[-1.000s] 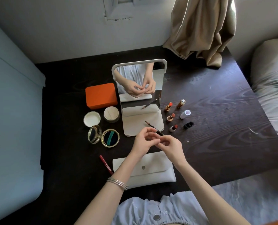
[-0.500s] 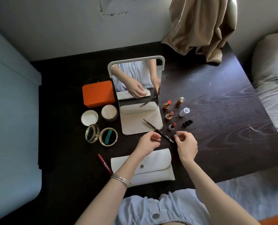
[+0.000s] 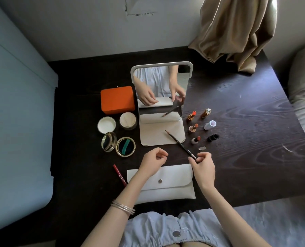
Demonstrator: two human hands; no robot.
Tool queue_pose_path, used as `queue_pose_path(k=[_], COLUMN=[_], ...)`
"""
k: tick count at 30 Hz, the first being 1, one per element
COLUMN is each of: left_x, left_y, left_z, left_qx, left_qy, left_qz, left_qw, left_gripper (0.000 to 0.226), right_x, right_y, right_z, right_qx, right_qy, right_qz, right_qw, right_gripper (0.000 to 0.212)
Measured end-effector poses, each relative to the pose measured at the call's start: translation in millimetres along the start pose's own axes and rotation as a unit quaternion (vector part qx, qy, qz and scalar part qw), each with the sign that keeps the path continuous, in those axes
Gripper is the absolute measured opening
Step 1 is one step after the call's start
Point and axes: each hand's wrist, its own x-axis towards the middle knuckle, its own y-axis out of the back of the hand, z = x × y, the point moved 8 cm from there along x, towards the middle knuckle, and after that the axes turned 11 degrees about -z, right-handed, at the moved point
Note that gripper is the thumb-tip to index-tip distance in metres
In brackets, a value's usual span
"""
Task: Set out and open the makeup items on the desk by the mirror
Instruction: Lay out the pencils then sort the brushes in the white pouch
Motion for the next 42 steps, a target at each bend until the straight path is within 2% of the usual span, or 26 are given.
queue_pose_path(k=[2, 6, 8, 10, 13, 15, 17, 20, 22, 24, 27, 28, 30, 31, 33, 35, 37, 40, 42], left_x=[-12, -39, -54, -67, -81, -84, -85, -82, -80, -82, -89, -91, -95, -95, -90, -80, -70, -59, -54], left_y=[20, 53, 67, 78, 88, 90, 92, 97, 102, 109, 120, 122, 120, 115, 101, 82, 64, 48, 42], left_z=[-11, -34, -43, -54, -74, -82, -85, -88, -88, -84, -61, -51, -35, -29, -19, -13, -10, -8, -6], left_qx=[0.040, 0.158, 0.236, 0.282, 0.252, 0.233, 0.230, 0.226, 0.215, 0.188, 0.156, 0.138, 0.048, -0.032, -0.182, -0.235, -0.232, -0.192, -0.203], left_qy=[0.015, 0.089, 0.149, 0.220, 0.292, 0.318, 0.332, 0.341, 0.335, 0.310, 0.214, 0.172, 0.090, 0.055, 0.014, 0.012, 0.020, 0.024, 0.020], left_qz=[0.058, 0.140, 0.177, 0.195, 0.204, 0.203, 0.205, 0.191, 0.177, 0.187, 0.240, 0.254, 0.261, 0.252, 0.212, 0.165, 0.133, 0.113, 0.096], left_qw=[0.997, 0.973, 0.944, 0.913, 0.900, 0.896, 0.892, 0.892, 0.900, 0.913, 0.934, 0.942, 0.960, 0.966, 0.960, 0.958, 0.963, 0.975, 0.974], left_gripper=[0.012, 0.006, 0.014, 0.032, 0.051, 0.057, 0.058, 0.043, 0.031, 0.026, 0.019, 0.016, 0.014, 0.012, 0.013, 0.016, 0.019, 0.018, 0.020], right_x=[-7, -10, -10, -13, -22, -26, -29, -34, -39, -44, -49, -51, -56, -58, -62, -66, -68, -62, -60], right_y=[-21, -62, -78, -95, -109, -112, -113, -118, -121, -128, -135, -137, -134, -129, -122, -122, -123, -117, -118], right_z=[-15, -48, -54, -53, -50, -51, -50, -46, -44, -38, -37, -40, -49, -55, -70, -82, -90, -91, -86], right_qx=[-0.041, -0.162, -0.185, -0.241, -0.339, -0.352, -0.348, -0.339, -0.333, -0.332, -0.348, -0.328, -0.194, -0.108, 0.018, 0.095, 0.156, 0.119, 0.131], right_qy=[0.053, 0.143, 0.154, 0.159, 0.168, 0.172, 0.164, 0.150, 0.147, 0.145, 0.161, 0.177, 0.169, 0.155, 0.144, 0.137, 0.117, 0.106, 0.092], right_qz=[-0.060, -0.162, -0.197, -0.243, -0.260, -0.261, -0.278, -0.315, -0.331, -0.346, -0.364, -0.377, -0.398, -0.398, -0.401, -0.433, -0.448, -0.417, -0.433], right_qw=[0.996, 0.963, 0.950, 0.926, 0.888, 0.882, 0.880, 0.874, 0.871, 0.865, 0.849, 0.848, 0.881, 0.898, 0.905, 0.886, 0.872, 0.895, 0.887], right_gripper=[0.021, 0.015, 0.018, 0.025, 0.030, 0.028, 0.024, 0.017, 0.011, 0.022, 0.009, 0.012, 0.027, 0.028, 0.026, 0.020, 0.018, 0.019, 0.022])
